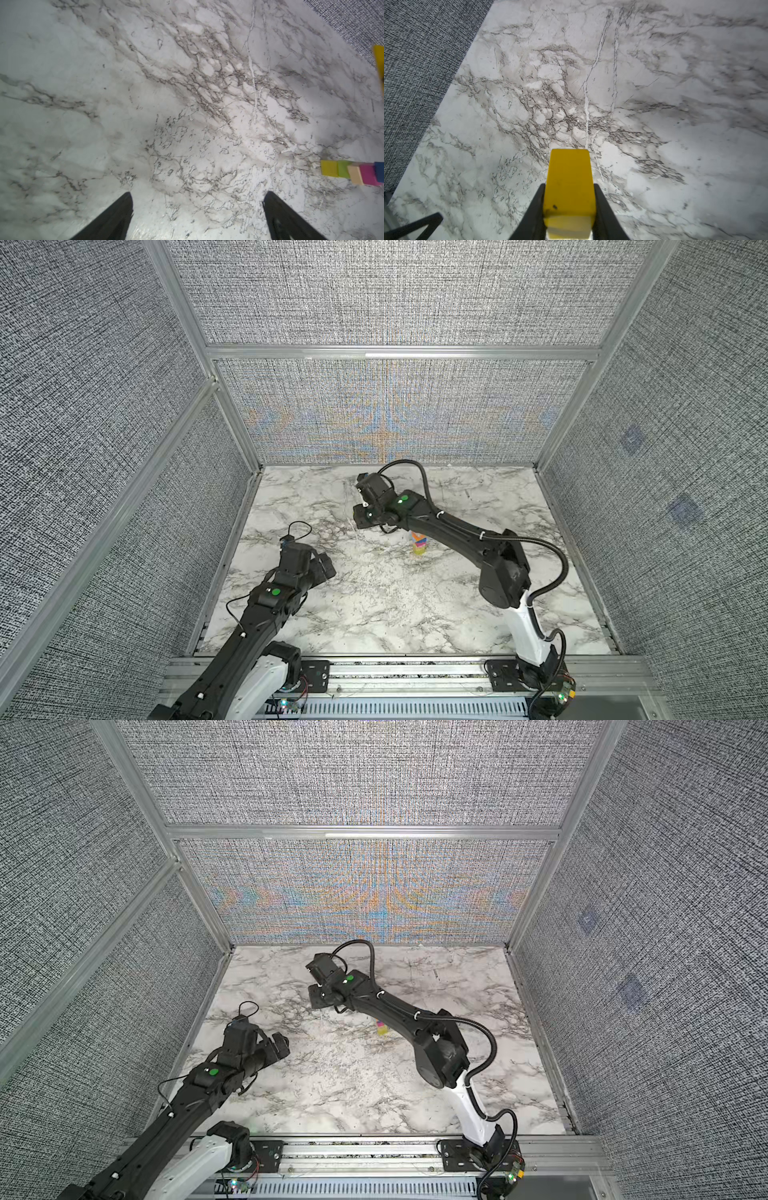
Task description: Build the wood block tower
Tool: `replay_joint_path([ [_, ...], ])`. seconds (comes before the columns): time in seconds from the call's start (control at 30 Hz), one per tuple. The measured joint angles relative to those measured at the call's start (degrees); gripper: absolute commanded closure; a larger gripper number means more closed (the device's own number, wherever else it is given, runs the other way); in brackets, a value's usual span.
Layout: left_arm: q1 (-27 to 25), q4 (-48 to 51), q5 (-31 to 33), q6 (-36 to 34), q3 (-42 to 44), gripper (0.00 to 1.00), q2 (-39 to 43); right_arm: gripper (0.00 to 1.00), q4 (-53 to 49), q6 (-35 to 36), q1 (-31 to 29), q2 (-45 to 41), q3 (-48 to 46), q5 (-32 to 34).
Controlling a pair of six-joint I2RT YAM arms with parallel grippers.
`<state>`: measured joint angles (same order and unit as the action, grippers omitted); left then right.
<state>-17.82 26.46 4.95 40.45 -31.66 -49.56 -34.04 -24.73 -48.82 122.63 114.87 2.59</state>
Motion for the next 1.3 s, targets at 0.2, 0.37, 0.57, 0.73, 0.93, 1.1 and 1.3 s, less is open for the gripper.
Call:
replay_joint_path([
  [0.2, -0.1, -1.6, -3.1, -1.0, -5.6, 0.02, -6.2, 0.75, -2.3, 7.3, 2.3, -10.2, -6.0, -5.3],
  [0.37, -1.3, -3.2, -5.1, -1.0, -9.5, 0.02, -12.1, 0.75, -6.0, 15.3, 3.8, -16.7, -9.6, -7.5],
  [0.57, -2.2, -4.5, -6.8, -1.5, -15.3, 0.02, -18.5, 0.77, -11.3, 23.6, 4.9, -22.4, -14.1, -8.6],
  [0.73, -2.2, -6.0, -9.9, -2.4, -17.7, 0.02, -21.5, 0.76, -11.9, 26.6, 4.9, -30.2, -22.9, -10.9],
  [0.93, -2.2, -6.4, -12.9, -4.3, -17.2, 0.02, -21.9, 0.76, -9.1, 28.1, 2.0, -36.8, -35.1, -15.4],
  [1.1, -2.1, -4.4, -11.0, -2.8, -13.9, 0.02, -20.3, 0.78, -3.6, 27.6, -1.2, -36.5, -44.3, -16.0],
  [1.3, -1.8, -4.3, -6.8, 1.0, -7.6, 0.02, -16.7, 0.8, 5.6, 26.1, -5.5, -27.6, -45.1, -14.8],
])
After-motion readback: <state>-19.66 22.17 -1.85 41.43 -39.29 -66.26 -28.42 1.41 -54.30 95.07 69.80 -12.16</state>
